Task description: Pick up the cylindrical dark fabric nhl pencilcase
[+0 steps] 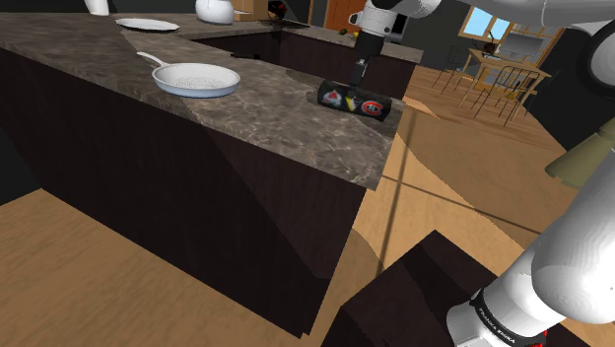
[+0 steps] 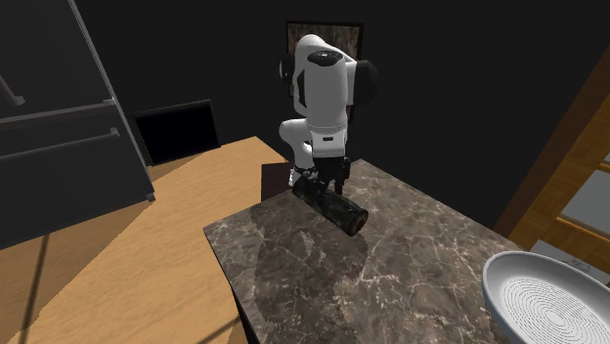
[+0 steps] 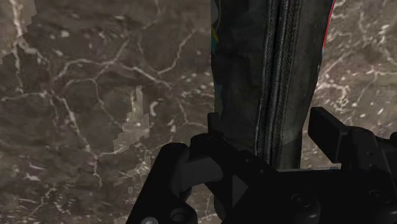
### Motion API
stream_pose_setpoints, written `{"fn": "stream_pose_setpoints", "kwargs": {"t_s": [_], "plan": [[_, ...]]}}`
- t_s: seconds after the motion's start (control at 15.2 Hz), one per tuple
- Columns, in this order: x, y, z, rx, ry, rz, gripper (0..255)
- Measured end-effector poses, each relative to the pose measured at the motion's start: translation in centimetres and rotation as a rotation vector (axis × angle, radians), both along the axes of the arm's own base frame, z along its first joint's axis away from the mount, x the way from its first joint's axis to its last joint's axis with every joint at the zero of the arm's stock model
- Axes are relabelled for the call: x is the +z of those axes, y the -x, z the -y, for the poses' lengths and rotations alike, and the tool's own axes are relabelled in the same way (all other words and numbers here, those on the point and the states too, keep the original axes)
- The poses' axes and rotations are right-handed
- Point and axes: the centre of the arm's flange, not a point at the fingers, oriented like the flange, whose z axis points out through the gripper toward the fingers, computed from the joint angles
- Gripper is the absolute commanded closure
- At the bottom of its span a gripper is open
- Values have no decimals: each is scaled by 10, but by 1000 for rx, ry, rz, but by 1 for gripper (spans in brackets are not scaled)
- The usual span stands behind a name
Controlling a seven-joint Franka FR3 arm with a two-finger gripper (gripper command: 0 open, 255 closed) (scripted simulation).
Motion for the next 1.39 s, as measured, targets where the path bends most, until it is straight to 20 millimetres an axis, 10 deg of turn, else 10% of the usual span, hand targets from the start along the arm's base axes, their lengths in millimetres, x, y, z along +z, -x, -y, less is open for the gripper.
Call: {"fn": "stream_pose_setpoints", "kwargs": {"t_s": [1.39], "plan": [[74, -1, 0, 0, 0, -2, 255]]}}
